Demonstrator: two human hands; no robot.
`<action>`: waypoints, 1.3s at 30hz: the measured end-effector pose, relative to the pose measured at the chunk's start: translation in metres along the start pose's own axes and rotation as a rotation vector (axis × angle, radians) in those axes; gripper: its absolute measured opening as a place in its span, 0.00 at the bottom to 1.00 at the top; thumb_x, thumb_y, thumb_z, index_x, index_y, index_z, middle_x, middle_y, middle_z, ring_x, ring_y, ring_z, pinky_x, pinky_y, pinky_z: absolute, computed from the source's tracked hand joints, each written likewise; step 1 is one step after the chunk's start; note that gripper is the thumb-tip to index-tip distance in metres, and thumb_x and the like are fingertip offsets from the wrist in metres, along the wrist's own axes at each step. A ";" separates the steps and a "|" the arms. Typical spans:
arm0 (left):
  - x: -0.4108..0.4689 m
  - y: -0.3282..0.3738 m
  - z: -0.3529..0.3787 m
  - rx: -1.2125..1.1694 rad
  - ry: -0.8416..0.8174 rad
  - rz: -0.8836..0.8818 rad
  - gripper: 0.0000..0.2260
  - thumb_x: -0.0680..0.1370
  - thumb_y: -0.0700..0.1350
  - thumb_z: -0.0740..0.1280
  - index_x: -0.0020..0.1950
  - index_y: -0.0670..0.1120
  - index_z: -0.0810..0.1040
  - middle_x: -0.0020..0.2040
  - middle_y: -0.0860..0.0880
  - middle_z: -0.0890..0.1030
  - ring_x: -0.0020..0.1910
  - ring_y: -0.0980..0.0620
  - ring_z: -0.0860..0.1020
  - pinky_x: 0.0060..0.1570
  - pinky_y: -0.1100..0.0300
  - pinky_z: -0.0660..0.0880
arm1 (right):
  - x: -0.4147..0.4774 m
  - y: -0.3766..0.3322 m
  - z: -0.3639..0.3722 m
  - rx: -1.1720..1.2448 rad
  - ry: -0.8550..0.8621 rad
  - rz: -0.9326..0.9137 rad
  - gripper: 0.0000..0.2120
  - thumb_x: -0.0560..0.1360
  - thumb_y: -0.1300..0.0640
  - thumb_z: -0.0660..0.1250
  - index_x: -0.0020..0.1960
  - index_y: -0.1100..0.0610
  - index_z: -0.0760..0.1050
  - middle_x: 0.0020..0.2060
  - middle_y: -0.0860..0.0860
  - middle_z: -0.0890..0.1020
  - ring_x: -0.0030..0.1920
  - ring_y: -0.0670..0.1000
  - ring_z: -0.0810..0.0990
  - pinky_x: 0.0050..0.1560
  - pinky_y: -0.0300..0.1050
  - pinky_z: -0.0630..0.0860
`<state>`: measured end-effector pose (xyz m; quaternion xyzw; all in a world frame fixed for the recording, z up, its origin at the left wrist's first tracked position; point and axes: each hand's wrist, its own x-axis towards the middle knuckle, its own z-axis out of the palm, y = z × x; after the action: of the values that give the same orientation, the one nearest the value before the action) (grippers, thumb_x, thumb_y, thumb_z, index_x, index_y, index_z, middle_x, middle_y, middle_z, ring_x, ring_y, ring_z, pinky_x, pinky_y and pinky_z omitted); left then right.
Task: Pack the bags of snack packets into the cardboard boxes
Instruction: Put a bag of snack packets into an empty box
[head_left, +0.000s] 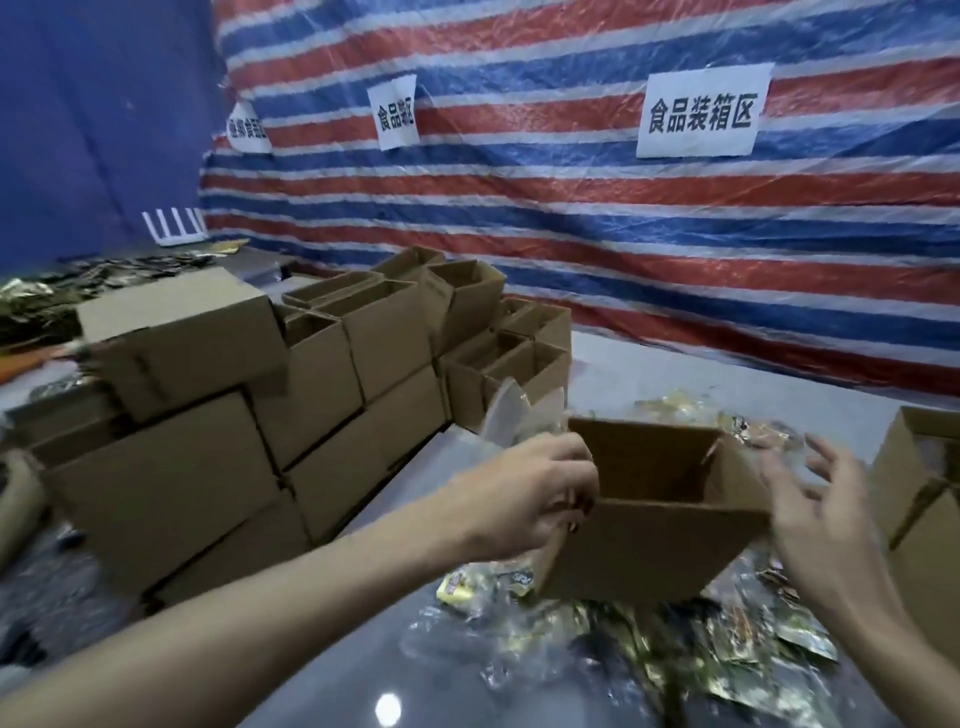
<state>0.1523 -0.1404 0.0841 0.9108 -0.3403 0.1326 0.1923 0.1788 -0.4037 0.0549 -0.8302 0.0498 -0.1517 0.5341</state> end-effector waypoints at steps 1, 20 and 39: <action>-0.007 0.008 0.008 -0.014 -0.022 0.010 0.07 0.77 0.41 0.70 0.55 0.46 0.80 0.58 0.50 0.75 0.56 0.54 0.72 0.56 0.61 0.71 | -0.008 0.005 -0.006 -0.030 -0.010 0.034 0.30 0.77 0.39 0.64 0.74 0.47 0.60 0.71 0.55 0.68 0.64 0.57 0.73 0.64 0.63 0.72; -0.122 0.069 0.119 -0.176 -0.397 -0.139 0.02 0.78 0.42 0.68 0.46 0.48 0.77 0.56 0.55 0.71 0.54 0.60 0.70 0.53 0.70 0.67 | -0.176 0.095 -0.039 -0.574 -0.429 0.427 0.11 0.70 0.60 0.60 0.49 0.46 0.71 0.52 0.49 0.75 0.49 0.51 0.76 0.47 0.45 0.73; -0.129 -0.001 0.172 -0.458 0.086 -0.950 0.07 0.76 0.36 0.67 0.52 0.45 0.78 0.53 0.46 0.80 0.47 0.50 0.77 0.45 0.59 0.72 | -0.187 0.134 -0.028 -0.289 -0.182 0.254 0.21 0.66 0.73 0.60 0.47 0.49 0.72 0.53 0.44 0.72 0.49 0.40 0.71 0.45 0.42 0.67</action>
<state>0.0772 -0.1421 -0.1171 0.8931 0.0978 -0.0098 0.4391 0.0036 -0.4396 -0.0926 -0.8955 0.1269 0.0011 0.4265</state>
